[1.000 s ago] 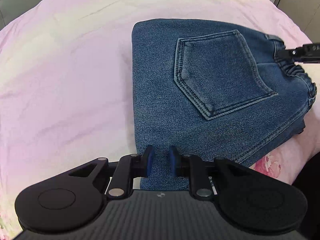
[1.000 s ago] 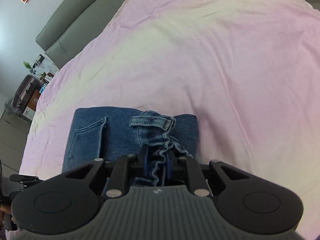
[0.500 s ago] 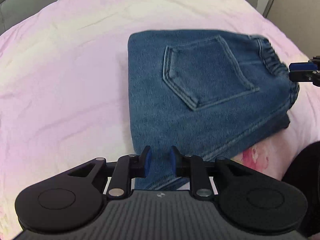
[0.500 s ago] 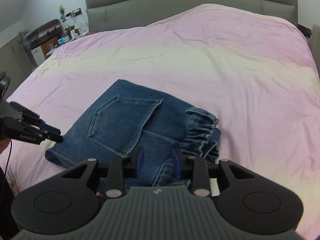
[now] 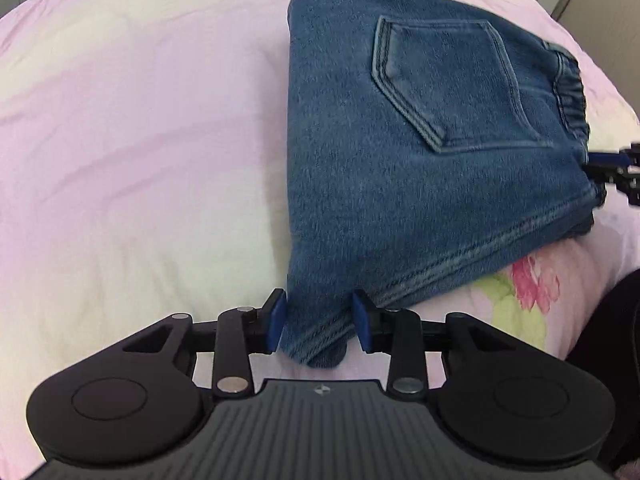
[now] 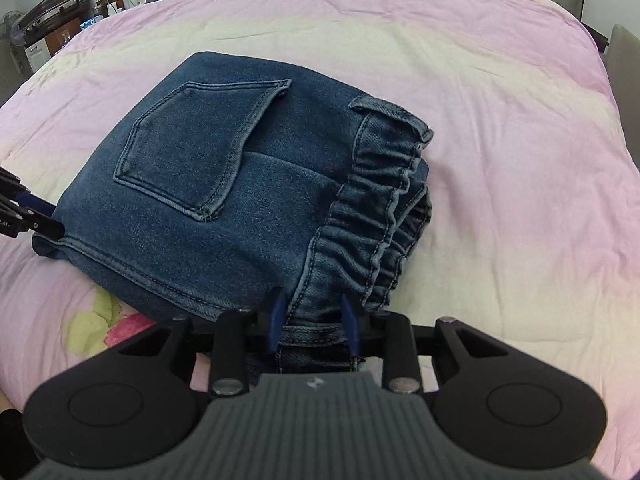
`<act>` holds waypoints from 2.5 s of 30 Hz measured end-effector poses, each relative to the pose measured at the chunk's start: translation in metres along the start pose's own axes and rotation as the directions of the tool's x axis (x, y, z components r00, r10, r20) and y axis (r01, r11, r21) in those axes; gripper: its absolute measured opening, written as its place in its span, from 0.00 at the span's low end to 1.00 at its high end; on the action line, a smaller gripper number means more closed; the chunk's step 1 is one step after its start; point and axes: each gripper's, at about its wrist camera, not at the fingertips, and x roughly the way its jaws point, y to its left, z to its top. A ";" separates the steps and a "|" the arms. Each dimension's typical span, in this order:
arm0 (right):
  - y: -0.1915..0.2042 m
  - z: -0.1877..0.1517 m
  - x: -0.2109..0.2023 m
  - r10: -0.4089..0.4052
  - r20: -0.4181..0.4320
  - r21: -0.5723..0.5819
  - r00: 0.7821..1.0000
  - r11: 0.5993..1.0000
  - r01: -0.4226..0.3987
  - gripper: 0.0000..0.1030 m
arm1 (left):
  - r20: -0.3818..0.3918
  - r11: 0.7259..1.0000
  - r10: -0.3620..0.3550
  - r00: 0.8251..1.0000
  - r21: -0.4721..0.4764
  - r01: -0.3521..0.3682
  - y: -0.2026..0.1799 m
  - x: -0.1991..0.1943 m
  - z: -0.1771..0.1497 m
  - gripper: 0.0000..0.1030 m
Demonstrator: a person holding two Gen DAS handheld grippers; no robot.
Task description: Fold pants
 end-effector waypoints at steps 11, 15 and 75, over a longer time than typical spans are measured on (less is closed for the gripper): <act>0.002 -0.003 -0.005 -0.006 0.008 0.042 1.000 0.999 0.006 0.26 | 0.118 0.975 0.110 0.987 0.180 -0.130 -0.006 -0.041 -0.033 0.47; 0.001 -0.002 -0.007 -0.001 0.006 0.057 1.000 0.998 0.001 0.28 | 0.122 0.948 0.142 0.982 0.268 -0.170 -0.029 -0.022 -0.032 0.52; -0.115 0.005 0.066 0.355 0.073 0.530 0.932 0.778 -0.338 0.78 | 0.081 0.939 -0.284 0.956 -0.176 0.294 0.011 0.069 0.144 0.78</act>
